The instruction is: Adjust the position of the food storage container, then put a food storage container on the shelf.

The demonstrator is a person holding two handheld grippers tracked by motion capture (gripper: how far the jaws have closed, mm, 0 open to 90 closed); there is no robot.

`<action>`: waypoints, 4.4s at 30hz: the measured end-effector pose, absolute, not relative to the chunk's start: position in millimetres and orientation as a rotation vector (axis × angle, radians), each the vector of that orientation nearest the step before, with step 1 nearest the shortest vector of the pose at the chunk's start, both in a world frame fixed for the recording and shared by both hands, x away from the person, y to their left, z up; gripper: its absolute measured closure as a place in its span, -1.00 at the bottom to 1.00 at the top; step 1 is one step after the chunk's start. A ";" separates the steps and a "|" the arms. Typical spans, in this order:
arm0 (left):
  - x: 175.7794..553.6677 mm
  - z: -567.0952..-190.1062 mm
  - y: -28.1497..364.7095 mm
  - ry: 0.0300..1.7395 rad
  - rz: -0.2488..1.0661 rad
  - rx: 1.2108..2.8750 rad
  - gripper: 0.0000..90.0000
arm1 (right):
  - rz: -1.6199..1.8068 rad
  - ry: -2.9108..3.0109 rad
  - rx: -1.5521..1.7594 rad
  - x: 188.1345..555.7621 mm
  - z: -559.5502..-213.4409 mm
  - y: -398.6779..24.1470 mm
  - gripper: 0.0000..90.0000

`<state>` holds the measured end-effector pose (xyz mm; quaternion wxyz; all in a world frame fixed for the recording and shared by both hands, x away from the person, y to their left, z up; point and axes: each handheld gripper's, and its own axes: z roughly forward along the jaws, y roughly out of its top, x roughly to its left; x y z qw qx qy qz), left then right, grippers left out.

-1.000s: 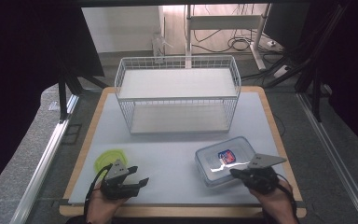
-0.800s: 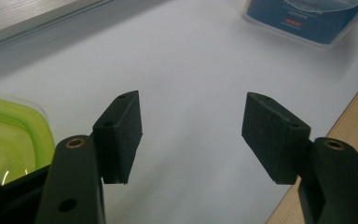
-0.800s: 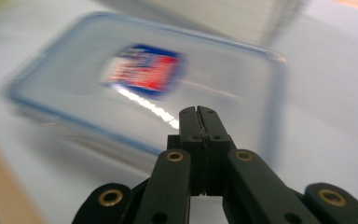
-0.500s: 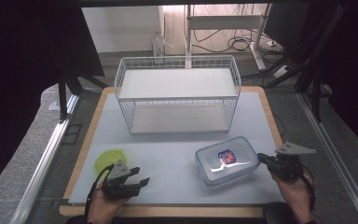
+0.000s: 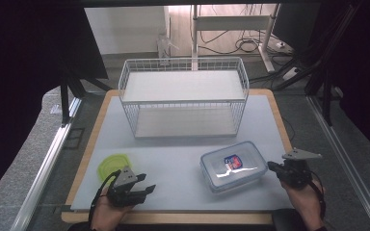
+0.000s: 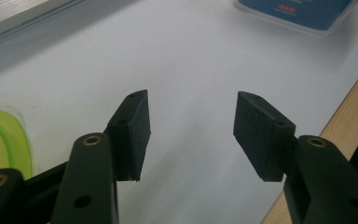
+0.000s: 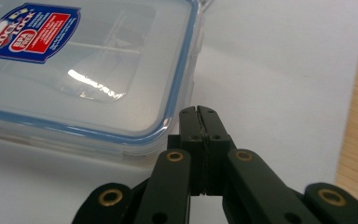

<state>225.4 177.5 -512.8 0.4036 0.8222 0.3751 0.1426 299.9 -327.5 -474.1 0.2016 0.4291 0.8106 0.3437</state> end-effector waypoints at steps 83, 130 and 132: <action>253.2 -496.5 157.5 0.915 0.335 2.037 -0.92 | 1.183 2.365 0.981 297.8 -476.9 -246.6 -0.81; 291.4 -510.8 145.7 0.980 -0.229 1.961 -0.55 | 1.328 2.779 1.200 326.5 -484.6 -222.8 -0.29; 288.2 -510.0 147.3 0.972 -0.222 1.951 -0.44 | 1.326 2.767 1.180 322.0 -481.8 -224.7 -0.19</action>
